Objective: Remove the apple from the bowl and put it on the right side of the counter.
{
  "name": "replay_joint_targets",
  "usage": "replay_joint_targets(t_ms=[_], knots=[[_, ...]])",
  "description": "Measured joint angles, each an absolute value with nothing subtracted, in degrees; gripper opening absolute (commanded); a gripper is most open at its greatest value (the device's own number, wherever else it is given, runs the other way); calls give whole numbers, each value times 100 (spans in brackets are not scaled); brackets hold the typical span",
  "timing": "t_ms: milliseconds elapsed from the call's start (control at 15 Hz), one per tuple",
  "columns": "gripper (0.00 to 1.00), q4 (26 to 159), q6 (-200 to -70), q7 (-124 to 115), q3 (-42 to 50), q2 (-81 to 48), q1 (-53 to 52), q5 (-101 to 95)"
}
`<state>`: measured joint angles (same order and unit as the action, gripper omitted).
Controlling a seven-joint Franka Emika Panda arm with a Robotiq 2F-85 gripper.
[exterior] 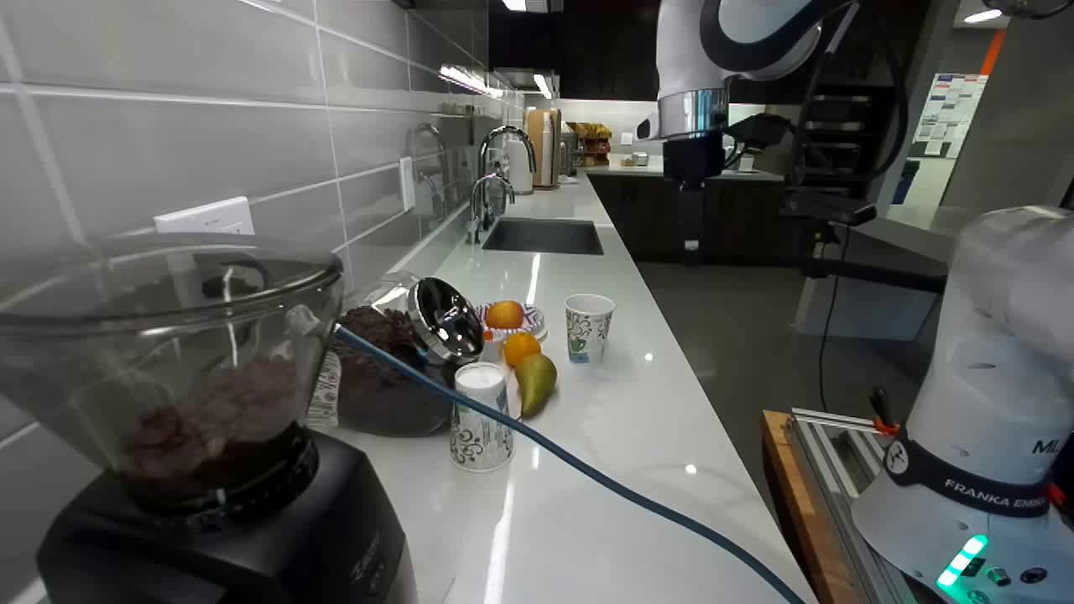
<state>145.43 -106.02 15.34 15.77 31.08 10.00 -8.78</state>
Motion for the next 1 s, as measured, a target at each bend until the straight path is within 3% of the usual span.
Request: replay_joint_targets(t_ms=[667,1000], knots=[[100,14540,-10636,1507,1577,3103,1005,-878],[100,14216,-11838,1162,1701,2601,1120,-851]])
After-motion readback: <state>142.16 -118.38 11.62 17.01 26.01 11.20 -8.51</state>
